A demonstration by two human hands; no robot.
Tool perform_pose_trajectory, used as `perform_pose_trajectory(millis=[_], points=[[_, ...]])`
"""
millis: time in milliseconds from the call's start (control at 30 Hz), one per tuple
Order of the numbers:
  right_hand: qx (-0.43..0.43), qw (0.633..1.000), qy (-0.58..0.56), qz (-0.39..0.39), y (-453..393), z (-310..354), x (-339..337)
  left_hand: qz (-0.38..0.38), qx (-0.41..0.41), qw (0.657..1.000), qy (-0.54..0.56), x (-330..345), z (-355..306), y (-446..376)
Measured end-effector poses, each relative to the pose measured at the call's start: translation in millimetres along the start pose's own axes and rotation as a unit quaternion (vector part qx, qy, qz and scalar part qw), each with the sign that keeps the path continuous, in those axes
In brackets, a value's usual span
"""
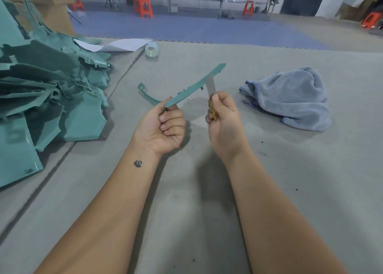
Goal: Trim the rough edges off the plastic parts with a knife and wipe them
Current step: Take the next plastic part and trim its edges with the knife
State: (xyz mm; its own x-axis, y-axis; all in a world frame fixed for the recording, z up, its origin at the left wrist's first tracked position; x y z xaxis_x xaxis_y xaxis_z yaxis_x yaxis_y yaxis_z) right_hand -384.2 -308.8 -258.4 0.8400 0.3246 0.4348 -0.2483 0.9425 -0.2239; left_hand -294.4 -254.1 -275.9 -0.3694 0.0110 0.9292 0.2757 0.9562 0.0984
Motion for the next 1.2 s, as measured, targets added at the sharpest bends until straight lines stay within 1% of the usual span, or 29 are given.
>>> perform_pose_trajectory(millis=[67, 200, 267, 400, 533, 700, 933, 1200], points=[[0.004, 0.999, 0.008, 0.034, 1, 0, 4, 0.009, -0.001, 1.000, 0.016, 1, 0, -1], [-0.014, 0.984, 0.101, 0.146, 13, -6, 37, 0.003, -0.003, 0.999, 0.035, 0, 2, -1], [-0.019, 0.981, 0.100, 0.162, 16, -7, 43, -0.010, -0.006, 0.999, 0.033, -1, 2, 1], [-0.017, 0.985, 0.063, 0.159, 14, -6, 38, -0.015, -0.048, 0.998, 0.032, -2, 5, 4], [-0.016, 0.985, 0.058, 0.162, 14, -8, 37, -0.016, -0.066, 0.998, 0.018, -2, 7, 6], [-0.018, 0.984, 0.051, 0.168, 15, -8, 39, -0.010, -0.086, 0.994, 0.059, -3, 10, 7], [0.015, 0.988, 0.049, 0.148, 12, -12, 36, -0.011, -0.090, 0.994, 0.063, 0, 13, 7], [0.017, 0.988, 0.041, 0.146, 13, -12, 34, -0.017, -0.083, 0.995, 0.058, -4, 14, 5]])
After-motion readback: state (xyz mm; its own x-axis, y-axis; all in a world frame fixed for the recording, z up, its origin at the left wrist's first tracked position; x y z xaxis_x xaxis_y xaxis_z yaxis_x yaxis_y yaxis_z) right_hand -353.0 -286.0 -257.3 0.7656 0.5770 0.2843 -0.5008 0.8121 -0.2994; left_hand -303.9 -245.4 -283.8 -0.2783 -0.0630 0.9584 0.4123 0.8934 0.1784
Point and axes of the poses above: each hand's wrist, its own y-axis away from the middle knuckle, its own x-axis out of the palm, z = x × y, the point moved 9 cm from there along -y, towards the middle knuckle, and after that the axes turned 3 degrees about y, right-handed, at the moved point
